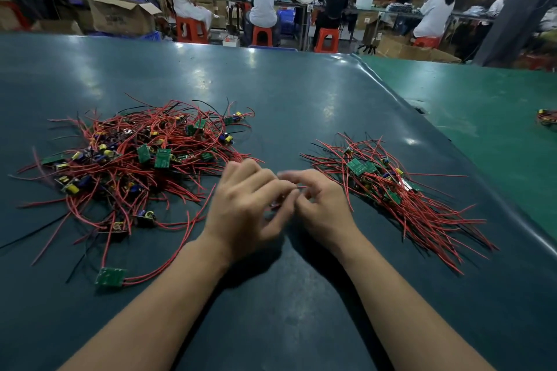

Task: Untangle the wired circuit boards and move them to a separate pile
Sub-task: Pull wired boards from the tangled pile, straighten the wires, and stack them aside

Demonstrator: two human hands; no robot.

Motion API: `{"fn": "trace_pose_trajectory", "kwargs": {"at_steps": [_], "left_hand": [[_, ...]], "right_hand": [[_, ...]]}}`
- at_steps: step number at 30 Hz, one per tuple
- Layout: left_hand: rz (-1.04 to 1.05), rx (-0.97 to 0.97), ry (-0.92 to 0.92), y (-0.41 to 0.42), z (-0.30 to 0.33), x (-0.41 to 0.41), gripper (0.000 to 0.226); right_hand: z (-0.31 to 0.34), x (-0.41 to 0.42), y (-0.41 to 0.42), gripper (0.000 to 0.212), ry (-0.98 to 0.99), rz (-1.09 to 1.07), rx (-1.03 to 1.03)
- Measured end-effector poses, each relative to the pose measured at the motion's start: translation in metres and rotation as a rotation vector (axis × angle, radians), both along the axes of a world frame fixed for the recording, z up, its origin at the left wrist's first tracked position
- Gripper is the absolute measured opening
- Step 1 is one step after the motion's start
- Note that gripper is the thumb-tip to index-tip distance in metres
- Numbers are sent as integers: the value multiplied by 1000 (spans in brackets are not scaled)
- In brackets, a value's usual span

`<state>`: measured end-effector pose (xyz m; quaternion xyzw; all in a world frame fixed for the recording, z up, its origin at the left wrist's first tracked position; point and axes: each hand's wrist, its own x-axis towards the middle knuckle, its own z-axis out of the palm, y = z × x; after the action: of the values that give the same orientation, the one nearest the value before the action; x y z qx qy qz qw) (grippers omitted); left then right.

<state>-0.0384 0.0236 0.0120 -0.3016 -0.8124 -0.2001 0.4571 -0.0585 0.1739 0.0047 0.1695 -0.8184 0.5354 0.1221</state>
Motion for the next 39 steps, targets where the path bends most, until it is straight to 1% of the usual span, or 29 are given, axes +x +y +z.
{"fn": "trace_pose_trajectory", "kwargs": {"at_steps": [2,6,9,12,15,16,17,18,20,21,22,23,24,25,26,29,31,33,35,37,39], "left_hand": [[-128,29,-90,2,-3,0,12],[-168,240,-180,-3,-5,2,13],[-186,271,-144,-7,-3,4,12],[-197,284,-105,-4,0,7,12],[-280,285,-80,2,-1,12,13],[-316,295,-101,4,-2,14,13],[-341,310,-138,5,-3,15,15],[-336,310,-178,5,-5,15,22],[-246,229,-252,5,-10,11,36],[-207,199,-337,6,-12,7,38],[-194,212,-474,6,-12,4,36],[-214,285,-624,7,-11,2,34],[-244,400,-751,7,-9,-1,31],[-280,515,-834,6,-6,-2,31],[-305,602,-870,6,-4,-5,31],[-355,789,-870,2,-2,-8,29],[-370,926,-879,-1,0,-9,24],[-404,1010,-907,-3,2,-9,13],[-406,1056,-917,-4,2,-10,12],[-402,1111,-902,-5,2,-11,13],[-404,1141,-882,-5,2,-13,16]], "right_hand": [[1,0,1,30,39,23,69],[1,0,0,26,-48,42,63],[2,-1,-1,14,-44,-26,-5],[5,2,-1,20,-76,-31,-76],[5,1,0,20,-82,-91,-99],[5,-1,1,20,-77,-117,-154],[5,-3,2,19,-80,-141,-251],[7,-6,2,19,-89,-163,-371],[10,-11,3,18,-123,-169,-626],[11,-12,4,19,-150,-137,-737],[11,-13,4,20,-172,-89,-805],[11,-12,4,22,-176,-40,-816],[11,-10,3,24,-165,8,-790],[11,-8,2,27,-150,47,-749],[11,-5,0,29,-137,80,-706],[12,-2,-3,27,-96,141,-593],[14,0,-3,28,-90,191,-570],[14,0,-6,27,-112,189,-578],[13,-2,-8,24,-159,103,-656],[12,-7,-6,19,-196,-51,-771],[11,-9,-1,11,-261,-134,-794]]}}
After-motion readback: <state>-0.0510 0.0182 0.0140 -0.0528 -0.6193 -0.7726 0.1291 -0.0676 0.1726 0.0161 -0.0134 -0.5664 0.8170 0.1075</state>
